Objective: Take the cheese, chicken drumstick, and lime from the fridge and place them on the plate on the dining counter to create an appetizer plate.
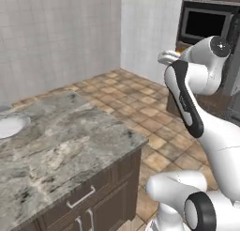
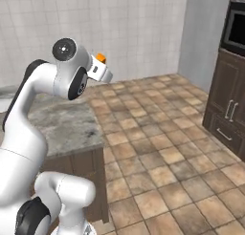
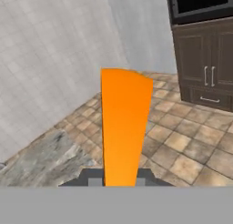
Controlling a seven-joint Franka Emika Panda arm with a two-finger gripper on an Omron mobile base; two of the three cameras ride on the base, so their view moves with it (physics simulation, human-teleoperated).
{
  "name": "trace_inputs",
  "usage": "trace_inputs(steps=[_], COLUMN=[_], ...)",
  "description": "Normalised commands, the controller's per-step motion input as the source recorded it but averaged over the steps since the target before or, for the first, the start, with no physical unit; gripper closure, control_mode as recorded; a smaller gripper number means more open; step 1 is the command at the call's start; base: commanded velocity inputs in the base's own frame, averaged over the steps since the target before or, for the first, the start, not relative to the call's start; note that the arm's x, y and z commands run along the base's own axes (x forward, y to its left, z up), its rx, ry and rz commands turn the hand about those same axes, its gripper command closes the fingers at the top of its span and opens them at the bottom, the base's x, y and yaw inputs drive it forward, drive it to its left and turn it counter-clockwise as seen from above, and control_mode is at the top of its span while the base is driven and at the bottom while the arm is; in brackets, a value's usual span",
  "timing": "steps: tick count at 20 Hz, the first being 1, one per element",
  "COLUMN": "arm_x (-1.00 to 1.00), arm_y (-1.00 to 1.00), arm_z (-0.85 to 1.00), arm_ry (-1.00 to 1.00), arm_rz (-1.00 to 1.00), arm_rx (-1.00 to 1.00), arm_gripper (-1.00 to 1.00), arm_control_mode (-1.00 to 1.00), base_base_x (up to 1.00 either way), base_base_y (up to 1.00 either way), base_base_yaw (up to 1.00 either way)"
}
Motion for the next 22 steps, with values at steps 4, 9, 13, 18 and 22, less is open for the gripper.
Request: trace_inputs(steps=[4,9,13,18,22], arm_x=[0.00,0.00,0.00,0.00,0.00], arm_y=[0.00,0.00,0.00,0.00,0.00], arm_z=[0.00,0.00,0.00,0.00,0.00], arm_ry=[0.00,0.00,0.00,0.00,0.00], arm_rz=[0.00,0.00,0.00,0.00,0.00], arm_rx=[0.00,0.00,0.00,0.00,0.00], arm_gripper=[1.00,1.00,1.00,1.00,1.00], arm_control_mode=[1.00,1.00,1.00,1.00,1.00], base_base_x=[-0.64,-0.06,0.00,-0.01,-0.03], base_base_y=[0.00,-0.30,-0.75,-0.93,-0.92], base_base_yaw=[0.52,0.47,0.37,0.34,0.31])
